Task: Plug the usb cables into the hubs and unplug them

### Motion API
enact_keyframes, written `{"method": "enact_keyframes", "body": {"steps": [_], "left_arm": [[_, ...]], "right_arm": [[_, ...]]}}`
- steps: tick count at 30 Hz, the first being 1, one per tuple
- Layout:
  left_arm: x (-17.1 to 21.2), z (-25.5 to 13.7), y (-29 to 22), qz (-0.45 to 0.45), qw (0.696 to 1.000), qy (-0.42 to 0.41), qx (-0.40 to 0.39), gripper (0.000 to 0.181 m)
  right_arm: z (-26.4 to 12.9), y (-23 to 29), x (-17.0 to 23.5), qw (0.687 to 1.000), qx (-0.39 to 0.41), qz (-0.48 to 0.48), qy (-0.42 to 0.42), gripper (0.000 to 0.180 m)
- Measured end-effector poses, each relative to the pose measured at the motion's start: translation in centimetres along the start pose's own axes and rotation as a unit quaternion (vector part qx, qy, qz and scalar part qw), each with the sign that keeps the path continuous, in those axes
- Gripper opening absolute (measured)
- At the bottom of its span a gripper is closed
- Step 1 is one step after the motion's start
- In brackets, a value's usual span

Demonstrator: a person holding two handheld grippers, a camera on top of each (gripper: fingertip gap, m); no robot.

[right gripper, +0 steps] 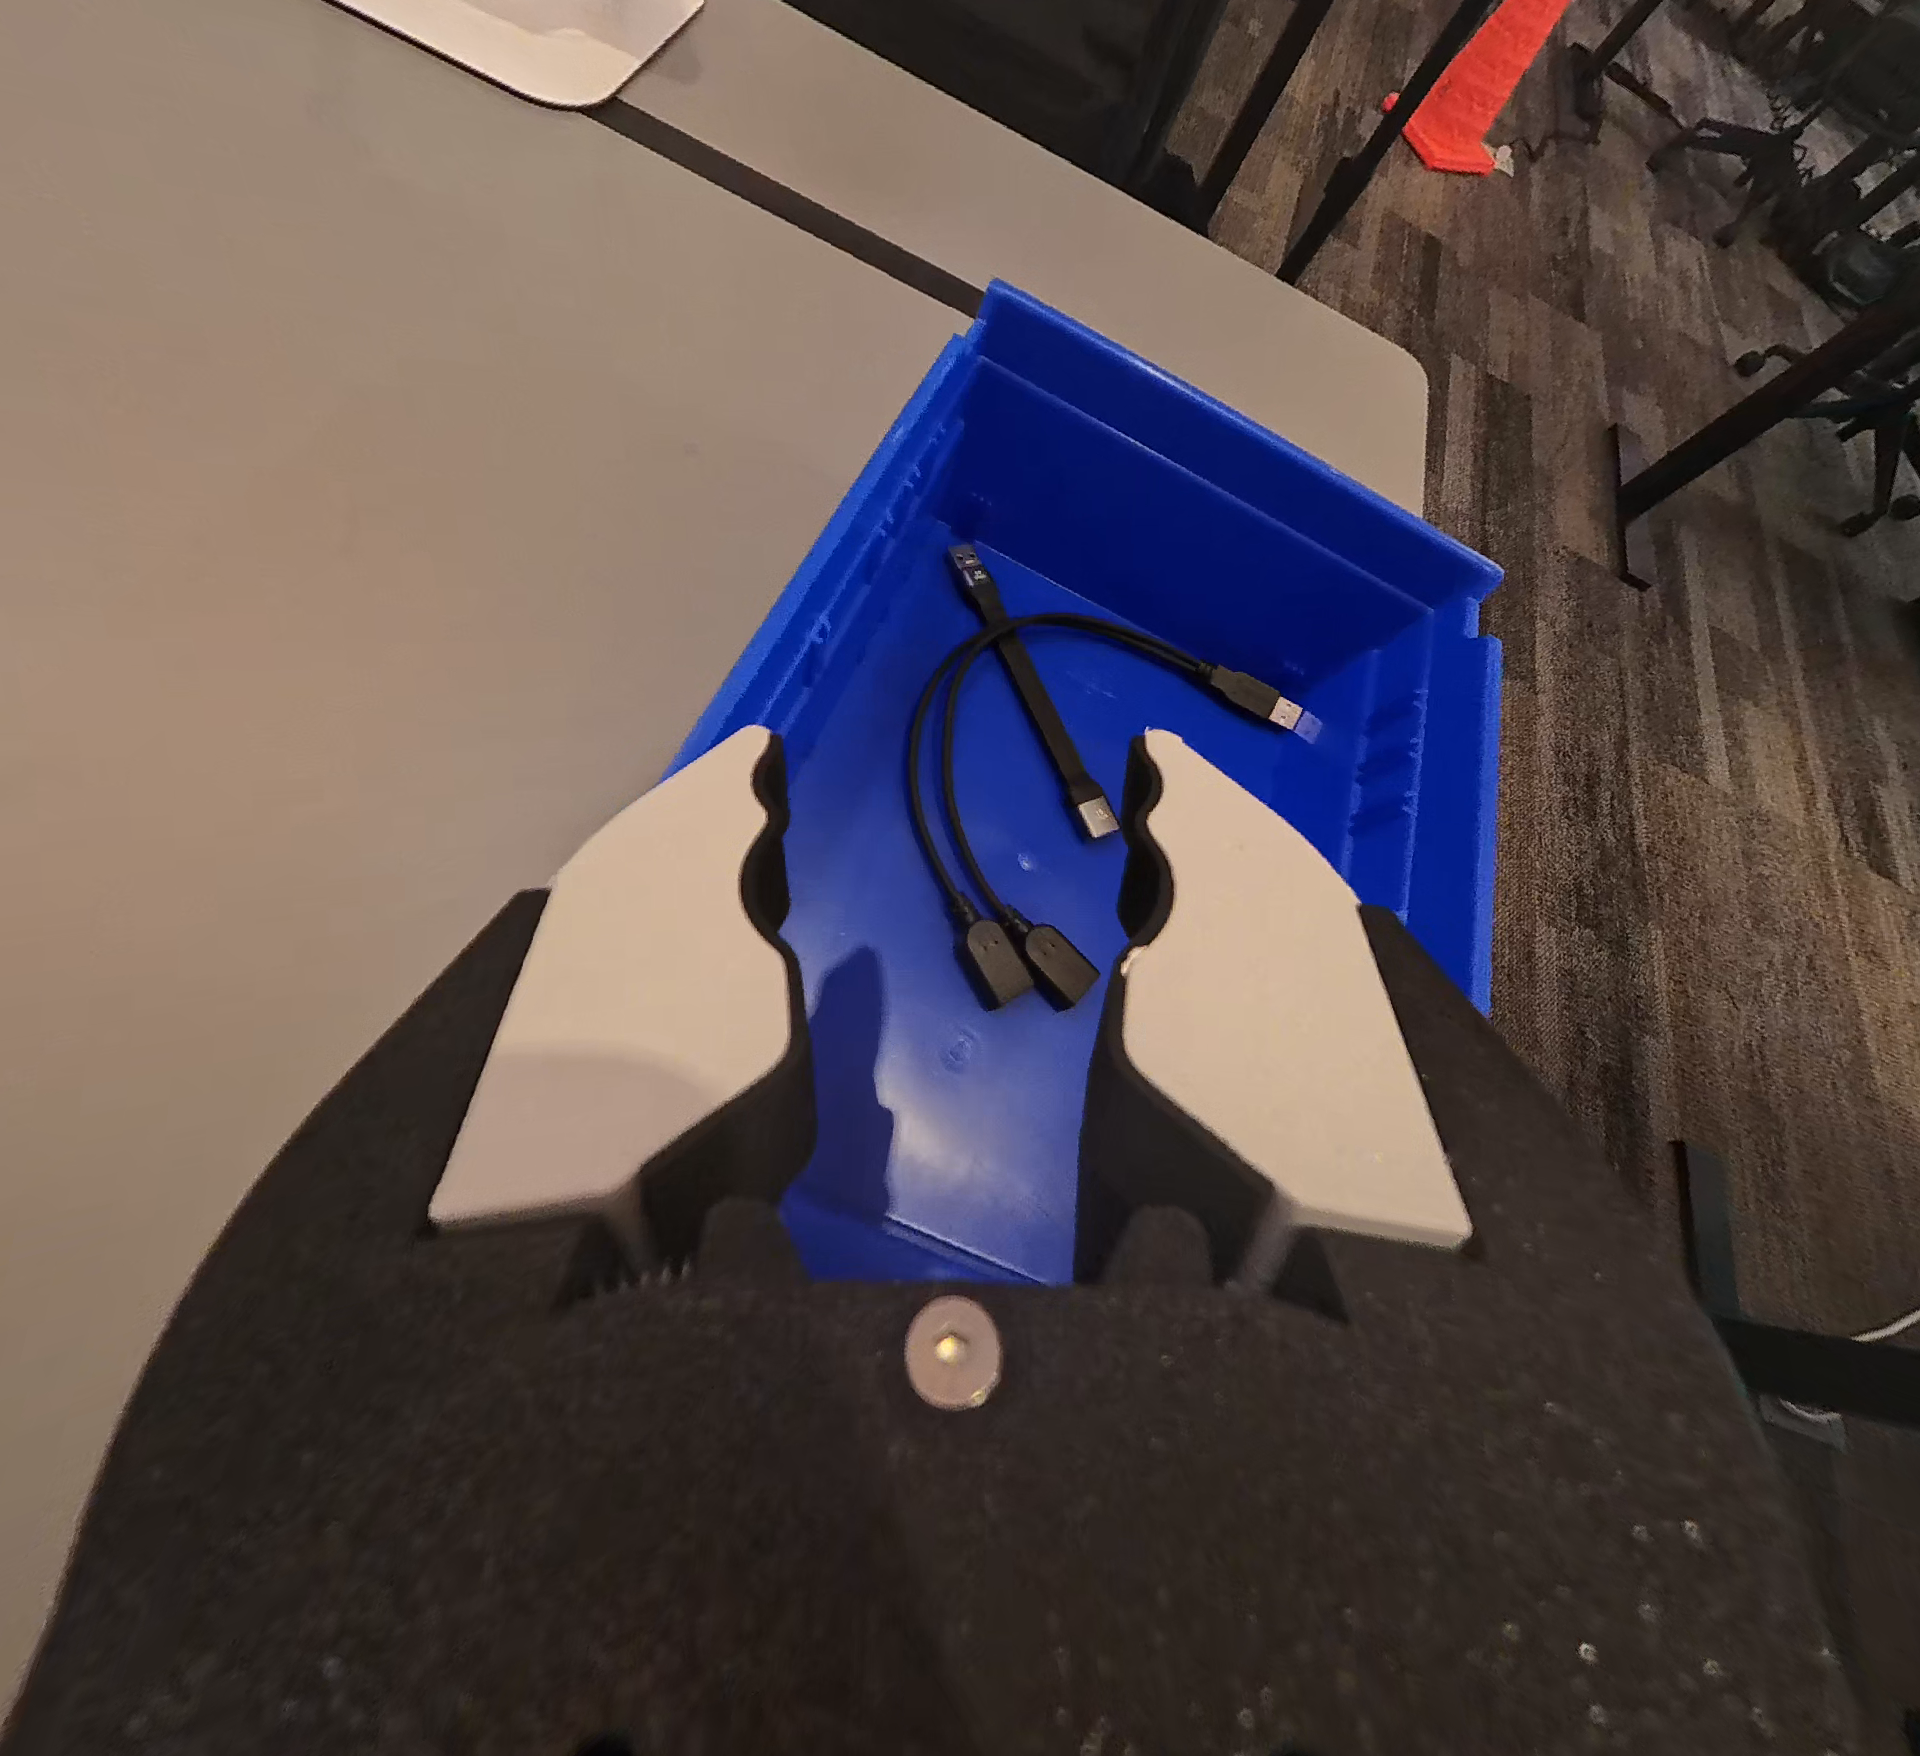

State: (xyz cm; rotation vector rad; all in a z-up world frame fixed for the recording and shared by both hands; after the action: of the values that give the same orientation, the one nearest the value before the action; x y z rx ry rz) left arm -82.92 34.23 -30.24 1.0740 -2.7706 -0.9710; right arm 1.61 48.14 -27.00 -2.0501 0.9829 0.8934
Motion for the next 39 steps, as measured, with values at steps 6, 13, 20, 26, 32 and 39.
{"method": "enact_keyframes", "body": {"steps": [6,13,20,26,32,39], "left_arm": [[0.1,0.1,0.0,0.001,1.000,0.003,0.002,0.068],[0.3,0.6,-0.4,0.004,1.000,0.010,0.009,0.066],[0.4,0.8,-0.5,0.005,1.000,0.012,0.011,0.066],[-0.9,-1.3,0.1,-0.038,0.998,-0.049,0.016,0.067],[-4.9,-6.7,0.4,-0.087,0.985,-0.151,0.010,0.069],[-13.0,-12.5,-4.7,-0.111,0.960,-0.255,0.039,0.075]], "right_arm": [[0.1,-0.2,0.2,1.000,0.000,0.004,0.001,0.061],[0.1,-0.1,0.0,1.000,0.000,0.000,0.001,0.061],[0.1,-0.3,0.2,1.000,0.002,0.003,0.003,0.061],[0.2,-0.1,-0.1,1.000,-0.001,0.000,0.001,0.061],[-0.4,-0.6,-0.4,1.000,0.003,0.002,-0.009,0.064],[-2.0,-2.9,0.5,0.999,0.030,0.019,0.002,0.076]]}}
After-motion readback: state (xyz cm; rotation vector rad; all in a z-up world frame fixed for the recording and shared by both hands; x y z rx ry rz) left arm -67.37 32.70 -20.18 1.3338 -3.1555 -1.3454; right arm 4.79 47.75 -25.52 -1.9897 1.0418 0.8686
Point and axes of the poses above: each gripper's, where its closed fingertips meet, z out along the fingers, x out of its underside, y = z × x across the jaws, the point moved 1 cm from there along -z, back along the fingers, and after that the axes turned 1 degree about -x, right-handed, at the moved point
